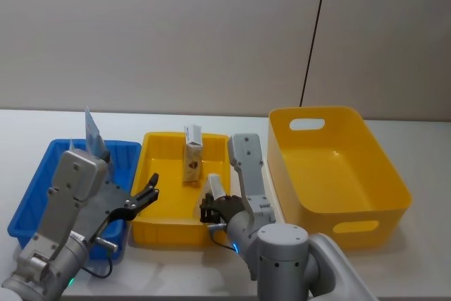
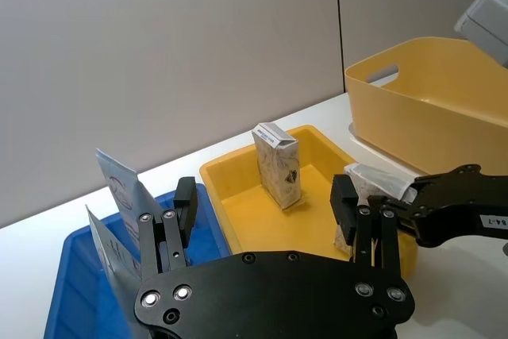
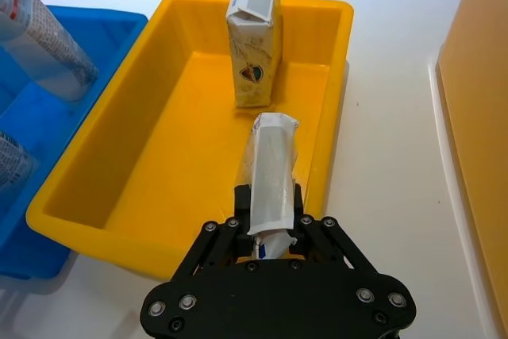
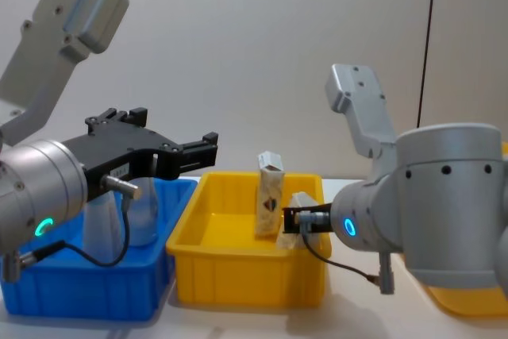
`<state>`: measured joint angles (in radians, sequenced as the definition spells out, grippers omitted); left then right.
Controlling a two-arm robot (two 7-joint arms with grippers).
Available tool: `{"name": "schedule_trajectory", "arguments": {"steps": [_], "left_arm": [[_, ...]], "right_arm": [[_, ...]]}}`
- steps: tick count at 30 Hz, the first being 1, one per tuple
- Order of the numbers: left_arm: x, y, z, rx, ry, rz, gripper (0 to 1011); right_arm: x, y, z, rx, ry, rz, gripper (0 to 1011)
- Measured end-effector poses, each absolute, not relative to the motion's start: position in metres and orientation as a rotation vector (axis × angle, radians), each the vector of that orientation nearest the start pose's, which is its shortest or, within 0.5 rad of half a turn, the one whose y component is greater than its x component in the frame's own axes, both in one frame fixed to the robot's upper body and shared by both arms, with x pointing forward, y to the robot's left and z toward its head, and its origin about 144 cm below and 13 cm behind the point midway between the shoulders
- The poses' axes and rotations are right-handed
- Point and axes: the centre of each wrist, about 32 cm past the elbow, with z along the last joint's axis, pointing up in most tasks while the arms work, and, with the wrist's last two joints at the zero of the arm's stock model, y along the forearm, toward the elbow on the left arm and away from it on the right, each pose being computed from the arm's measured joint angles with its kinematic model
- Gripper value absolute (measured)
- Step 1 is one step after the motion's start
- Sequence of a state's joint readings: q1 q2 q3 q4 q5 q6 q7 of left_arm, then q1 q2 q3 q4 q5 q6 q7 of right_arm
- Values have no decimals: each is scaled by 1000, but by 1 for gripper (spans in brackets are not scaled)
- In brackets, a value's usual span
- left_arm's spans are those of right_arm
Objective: Bimanual collaborative sorting of washing and personal care products
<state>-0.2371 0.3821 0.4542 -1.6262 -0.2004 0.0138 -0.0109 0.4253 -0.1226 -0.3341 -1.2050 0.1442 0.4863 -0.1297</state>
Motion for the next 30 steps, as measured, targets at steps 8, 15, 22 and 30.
{"name": "schedule_trajectory", "arguments": {"steps": [8,15,22,30], "left_arm": [[492,198,1204,61,-268,1124,1001],[492,198,1204,61,-268,1124,1001],[492,198,1204,61,-268,1124,1001],[492,198,1204,61,-268,1124,1001]], "right_arm": [[553,-76,1195,-279,263,-1296,134],[550,-77,1198,-224,185,-1290,34],[548,-79,1202,-162,103,-1285,16],[545,-84,1208,-84,5,-1289,15]]}}
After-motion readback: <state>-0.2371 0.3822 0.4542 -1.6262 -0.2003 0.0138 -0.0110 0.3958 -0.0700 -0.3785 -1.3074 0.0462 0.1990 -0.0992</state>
